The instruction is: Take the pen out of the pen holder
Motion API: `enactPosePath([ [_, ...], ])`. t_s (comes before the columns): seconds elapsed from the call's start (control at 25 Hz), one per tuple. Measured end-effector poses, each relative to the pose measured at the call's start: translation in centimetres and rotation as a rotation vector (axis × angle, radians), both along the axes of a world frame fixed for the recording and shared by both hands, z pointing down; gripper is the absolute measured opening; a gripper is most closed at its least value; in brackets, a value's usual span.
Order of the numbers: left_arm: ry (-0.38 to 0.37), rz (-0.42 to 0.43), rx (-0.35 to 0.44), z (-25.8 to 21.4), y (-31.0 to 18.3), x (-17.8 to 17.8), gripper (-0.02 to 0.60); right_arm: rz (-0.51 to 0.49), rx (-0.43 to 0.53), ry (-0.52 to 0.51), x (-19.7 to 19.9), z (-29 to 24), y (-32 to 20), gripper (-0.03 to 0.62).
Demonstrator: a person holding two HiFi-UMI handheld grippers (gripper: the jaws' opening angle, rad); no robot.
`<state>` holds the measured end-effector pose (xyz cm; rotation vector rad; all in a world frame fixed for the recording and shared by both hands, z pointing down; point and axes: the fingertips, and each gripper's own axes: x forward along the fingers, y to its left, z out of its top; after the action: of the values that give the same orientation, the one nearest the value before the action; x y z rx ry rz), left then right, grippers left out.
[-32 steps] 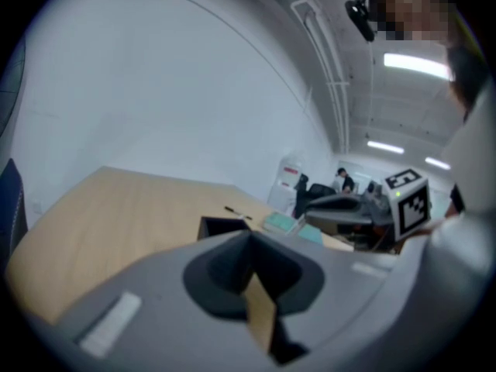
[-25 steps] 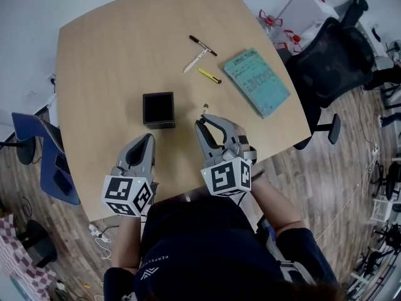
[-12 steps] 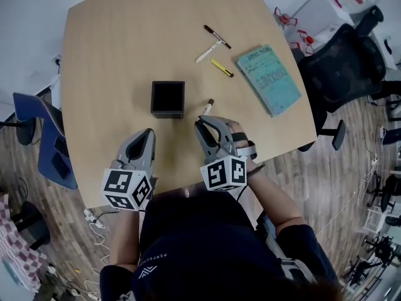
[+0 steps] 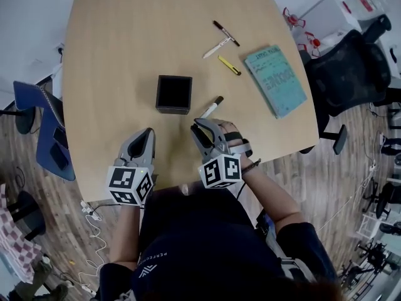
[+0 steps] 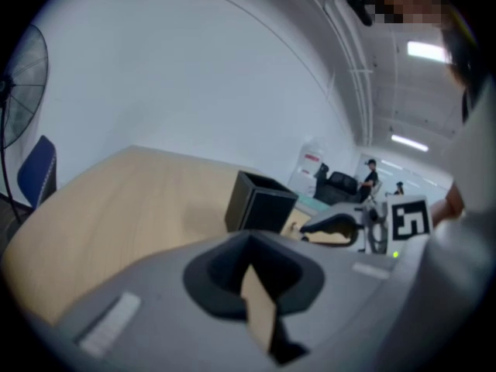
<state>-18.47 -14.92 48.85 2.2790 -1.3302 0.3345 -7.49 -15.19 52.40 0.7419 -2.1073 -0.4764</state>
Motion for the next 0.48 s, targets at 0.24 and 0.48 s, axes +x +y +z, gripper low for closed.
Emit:
enactPosePath([
  [0.24,-0.017,-0.021,-0.02,1.1,0.3,-0.9,0.003,-0.057,0.005,0.063,-0.4,1.8,0.1,0.087],
  [0.48,-0.058,-0.038,-0.023,2.0,0.5,-1.8,0.003,-0.036,-0.083,0.042,-0.6,2.9,-0.1,0.087],
])
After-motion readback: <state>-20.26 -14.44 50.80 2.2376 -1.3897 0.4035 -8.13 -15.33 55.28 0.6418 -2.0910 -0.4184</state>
